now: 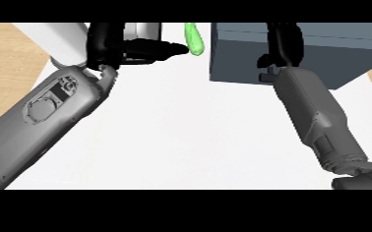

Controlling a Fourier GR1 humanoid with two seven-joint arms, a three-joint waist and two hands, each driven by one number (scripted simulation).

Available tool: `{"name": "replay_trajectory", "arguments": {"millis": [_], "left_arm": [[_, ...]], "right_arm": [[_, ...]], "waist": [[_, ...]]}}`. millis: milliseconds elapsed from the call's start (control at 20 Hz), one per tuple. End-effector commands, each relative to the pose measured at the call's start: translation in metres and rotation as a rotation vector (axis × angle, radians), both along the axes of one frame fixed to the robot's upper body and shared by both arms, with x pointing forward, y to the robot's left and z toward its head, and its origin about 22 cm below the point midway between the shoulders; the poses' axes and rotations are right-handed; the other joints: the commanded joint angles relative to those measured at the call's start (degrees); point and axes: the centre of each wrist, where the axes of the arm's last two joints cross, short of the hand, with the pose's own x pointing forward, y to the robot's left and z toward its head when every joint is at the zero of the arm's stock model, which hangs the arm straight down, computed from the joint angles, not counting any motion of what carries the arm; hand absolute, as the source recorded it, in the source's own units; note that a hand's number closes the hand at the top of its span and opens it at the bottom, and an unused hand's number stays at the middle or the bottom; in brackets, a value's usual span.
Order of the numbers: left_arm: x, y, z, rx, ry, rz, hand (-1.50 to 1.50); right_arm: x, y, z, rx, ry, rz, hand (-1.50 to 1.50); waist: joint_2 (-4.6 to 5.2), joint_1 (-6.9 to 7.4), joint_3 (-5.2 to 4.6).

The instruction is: Pick up the can, place it into the drawer and close the drawer

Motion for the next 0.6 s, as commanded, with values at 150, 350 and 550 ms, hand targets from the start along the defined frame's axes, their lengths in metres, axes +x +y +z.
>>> {"name": "replay_trajectory", "arguments": {"millis": [150, 350, 550], "left_arm": [[-0.008, 0.004, -0.013, -0.003, 0.0, -0.009, -1.5], [-0.011, 0.025, -0.013, 0.014, 0.001, -0.003, -1.5], [-0.014, 0.021, -0.013, 0.01, -0.002, -0.017, -1.5]], "right_arm": [[0.017, 0.013, 0.03, 0.04, -0.017, -0.002, -1.5], [0.017, -0.002, 0.031, 0.054, -0.035, -0.002, -1.5], [0.022, 0.033, 0.042, 0.149, -0.026, 0.069, -1.5]], "waist": [[1.18, 0.89, 0.33], [1.31, 1.48, 0.36], [1.2, 1.24, 0.39]]}}
